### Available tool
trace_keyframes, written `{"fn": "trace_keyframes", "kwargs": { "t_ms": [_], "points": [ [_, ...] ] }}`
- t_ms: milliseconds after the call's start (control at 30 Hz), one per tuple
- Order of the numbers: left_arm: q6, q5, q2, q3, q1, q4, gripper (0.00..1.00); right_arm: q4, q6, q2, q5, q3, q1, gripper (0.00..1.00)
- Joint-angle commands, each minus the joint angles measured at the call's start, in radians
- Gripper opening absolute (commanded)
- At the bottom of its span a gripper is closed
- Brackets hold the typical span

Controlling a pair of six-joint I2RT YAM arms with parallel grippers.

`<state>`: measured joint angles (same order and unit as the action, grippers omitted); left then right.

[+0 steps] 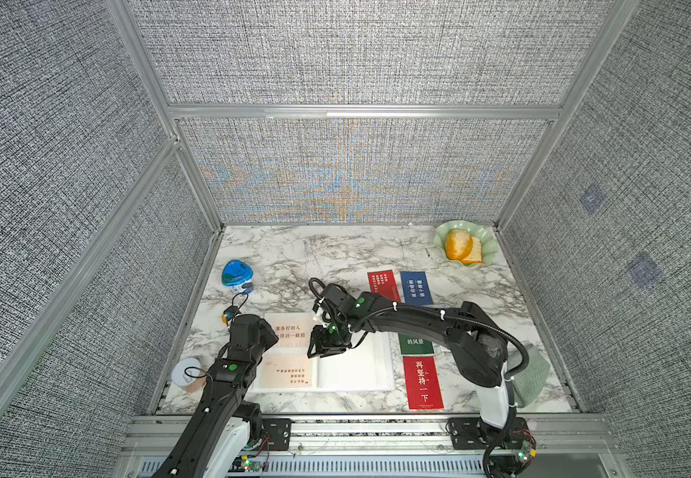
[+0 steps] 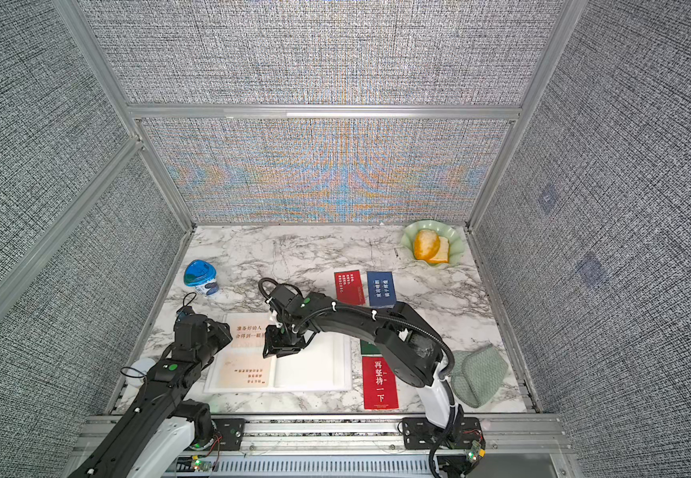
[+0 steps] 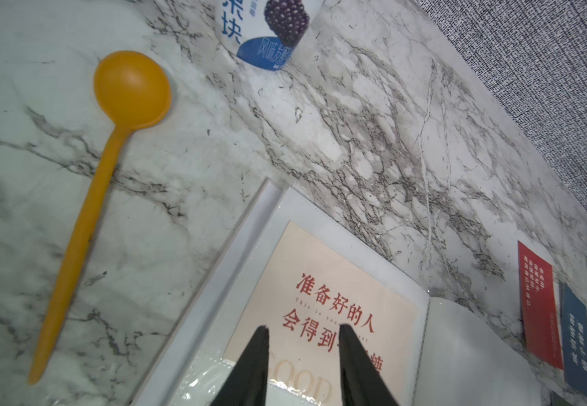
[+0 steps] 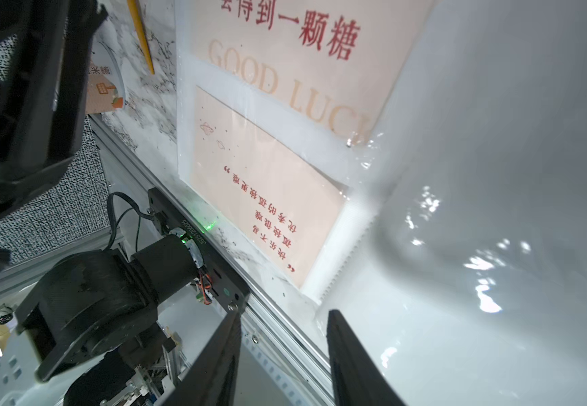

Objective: Place the photos into the photo albums
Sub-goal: Insert the photo into the photo album, then turn the page of the photo album at the center of the board.

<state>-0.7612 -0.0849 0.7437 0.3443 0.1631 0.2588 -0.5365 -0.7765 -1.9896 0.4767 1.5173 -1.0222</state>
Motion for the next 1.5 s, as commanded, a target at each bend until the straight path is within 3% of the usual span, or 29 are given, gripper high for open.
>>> {"fn": "trace_keyframes", "kwargs": {
  "t_ms": [0, 400, 800, 1067, 1467],
  "points": [
    [0.027, 0.052, 0.051, 0.033, 0.012, -0.041, 0.38, -0.014, 0.028, 0.055, -0.080, -0.039, 0.024, 0.44],
    [-0.002, 0.019, 0.268, 0.171, 0.290, -0.116, 0.63, 0.160, 0.045, 0.314, -0.192, -0.341, 0.196, 0.58],
    [-0.014, 0.063, 0.562, 0.322, 0.591, -0.180, 0.54, 0.176, 0.104, 0.446, -0.219, -0.485, 0.344, 0.60],
    [-0.057, 0.114, 0.802, 0.442, 0.679, -0.125, 0.52, 0.183, 0.096, 0.457, -0.216, -0.530, 0.371, 0.60],
    [-0.072, 0.088, 0.879, 0.444, 0.694, -0.049, 0.52, 0.197, 0.085, 0.442, -0.205, -0.538, 0.370, 0.60]
  ]
}}
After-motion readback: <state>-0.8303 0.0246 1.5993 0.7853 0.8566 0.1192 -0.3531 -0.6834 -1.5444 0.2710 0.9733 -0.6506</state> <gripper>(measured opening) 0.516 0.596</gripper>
